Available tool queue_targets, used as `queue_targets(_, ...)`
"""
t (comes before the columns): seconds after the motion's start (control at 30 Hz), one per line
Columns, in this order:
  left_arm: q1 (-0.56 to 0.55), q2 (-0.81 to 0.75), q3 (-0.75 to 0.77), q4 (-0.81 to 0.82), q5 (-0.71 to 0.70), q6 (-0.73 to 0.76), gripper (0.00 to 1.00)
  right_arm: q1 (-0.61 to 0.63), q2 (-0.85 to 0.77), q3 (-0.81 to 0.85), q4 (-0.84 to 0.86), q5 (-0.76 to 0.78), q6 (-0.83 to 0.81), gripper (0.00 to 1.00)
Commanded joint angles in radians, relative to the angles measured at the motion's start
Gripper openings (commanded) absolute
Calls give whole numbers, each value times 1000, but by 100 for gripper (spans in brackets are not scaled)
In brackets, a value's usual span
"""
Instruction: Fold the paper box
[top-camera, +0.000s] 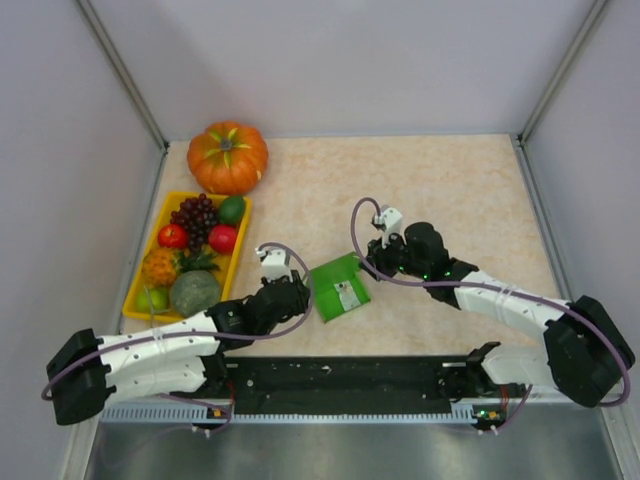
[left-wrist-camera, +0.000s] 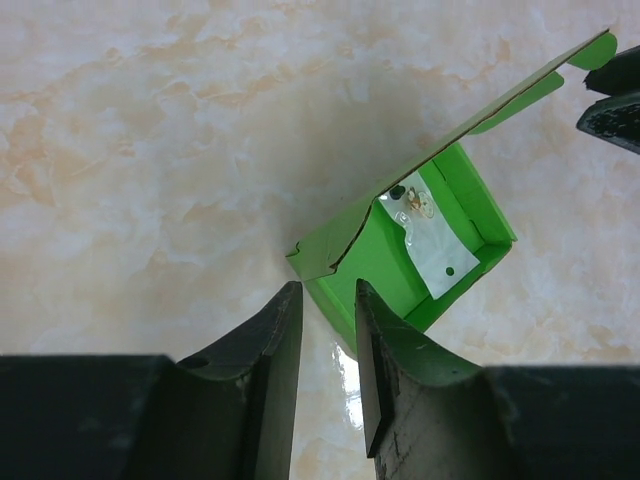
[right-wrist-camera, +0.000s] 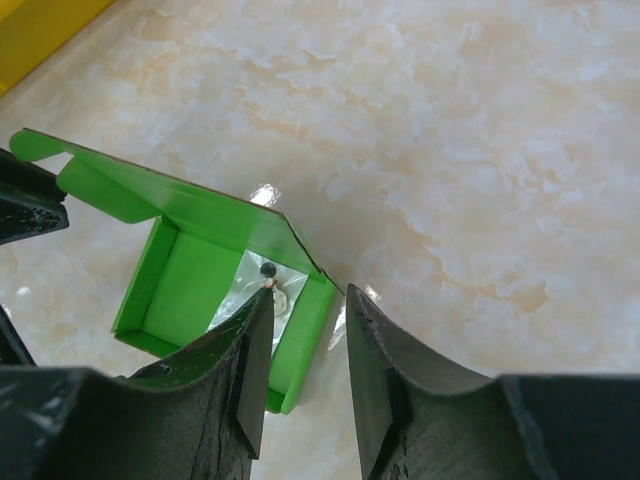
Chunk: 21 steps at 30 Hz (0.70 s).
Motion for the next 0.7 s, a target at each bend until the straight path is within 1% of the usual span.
queue_targets(0.0,4,22,57,64,-35,25,32,-3,50,-9,145,28,-23,35)
queue_targets(0.27,4,74,80,67,-56,36,29,-2,93,2,174,7,-37,35)
queue_targets(0.33,4,93,86,69,-62,40,25,-3,99,-1,178,-1,-39,33)
queue_targets(0.4,6,104,92,69,-61,45,24,-2,101,-1,185,-13,-42,32)
queue_targets(0.5,4,125,109,59,-62,56,19,-3,105,-4,185,-13,-40,28)
queue_targets(0.67,4,145,135,49,-65,71,14,-3,127,-4,205,-47,-39,25)
